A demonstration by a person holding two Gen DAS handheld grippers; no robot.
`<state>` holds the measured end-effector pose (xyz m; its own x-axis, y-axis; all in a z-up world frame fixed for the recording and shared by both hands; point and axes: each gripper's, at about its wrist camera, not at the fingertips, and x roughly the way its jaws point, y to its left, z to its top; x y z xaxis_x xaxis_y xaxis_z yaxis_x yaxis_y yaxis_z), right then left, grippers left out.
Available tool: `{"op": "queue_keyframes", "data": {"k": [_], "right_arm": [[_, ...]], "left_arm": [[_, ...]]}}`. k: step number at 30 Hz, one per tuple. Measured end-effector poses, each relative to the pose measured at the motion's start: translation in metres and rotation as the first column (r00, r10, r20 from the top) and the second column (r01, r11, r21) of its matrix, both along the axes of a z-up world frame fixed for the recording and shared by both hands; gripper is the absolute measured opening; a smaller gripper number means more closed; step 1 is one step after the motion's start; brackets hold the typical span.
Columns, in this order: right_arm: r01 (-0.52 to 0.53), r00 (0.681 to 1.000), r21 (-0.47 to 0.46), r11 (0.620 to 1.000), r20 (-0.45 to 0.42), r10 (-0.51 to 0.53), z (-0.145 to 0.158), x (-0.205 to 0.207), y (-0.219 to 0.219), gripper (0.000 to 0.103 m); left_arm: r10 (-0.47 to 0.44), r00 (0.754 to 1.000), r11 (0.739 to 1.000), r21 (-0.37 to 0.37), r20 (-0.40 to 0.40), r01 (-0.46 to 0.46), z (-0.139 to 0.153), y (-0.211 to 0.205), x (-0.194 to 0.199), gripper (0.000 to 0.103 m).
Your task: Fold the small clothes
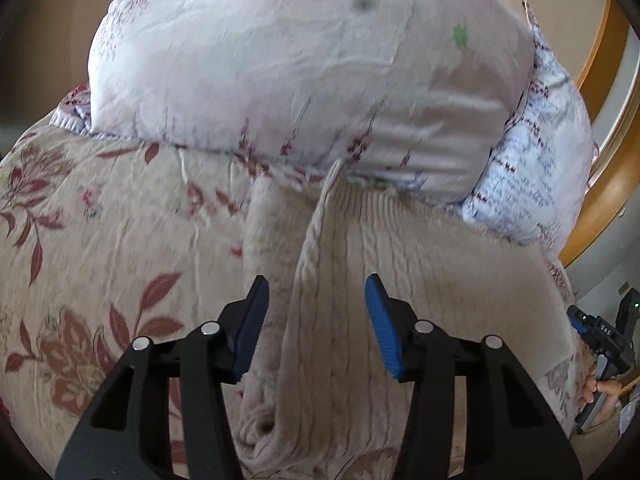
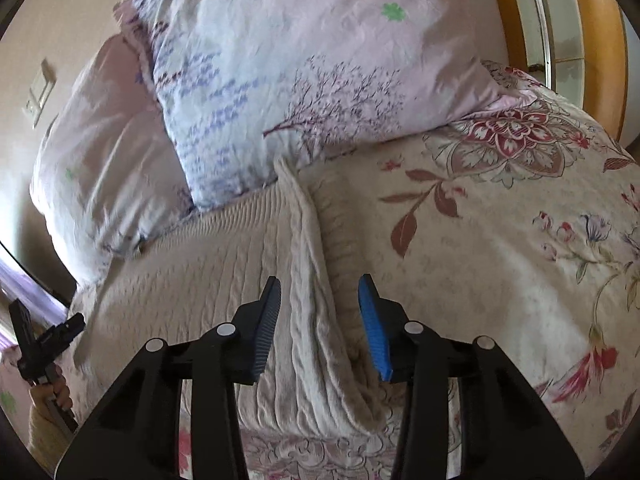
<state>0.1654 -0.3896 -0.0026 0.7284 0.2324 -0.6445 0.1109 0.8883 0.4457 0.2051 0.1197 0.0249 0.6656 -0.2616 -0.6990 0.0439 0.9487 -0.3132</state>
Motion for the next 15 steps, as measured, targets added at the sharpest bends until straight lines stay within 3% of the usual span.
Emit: {"op": "queue_keyframes", "data": {"k": [5,8,14,15], "right_arm": [[-0.016,1.0,-0.067,0.998,-0.024,0.015,-0.004,0.001,0.011,0.04],[-0.032,0.999,-0.116,0.993,-0.035,0.028,-0.007,0.004,0.017,0.03],[-0.041,0.999,-0.185,0.982,-0.025,0.037,-0.005,0.001,0.023,0.014],[-0.04,0.999,-0.196,0.98,-0.02,0.036,-0.004,0.001,0.024,0.013]], "left_arm": [[-0.001,1.0,1.0,0.018,-0.017,0.001,-0.009,-0.002,-0.004,0.043],[-0.011,1.0,1.0,0.028,-0.02,0.011,-0.011,-0.004,-0.005,0.039],[-0.025,0.999,0.998,0.055,-0.03,0.027,-0.017,-0.01,-0.006,0.023],[-0.028,0.999,0.998,0.051,-0.033,0.03,-0.018,-0.01,-0.007,0.017]]}}
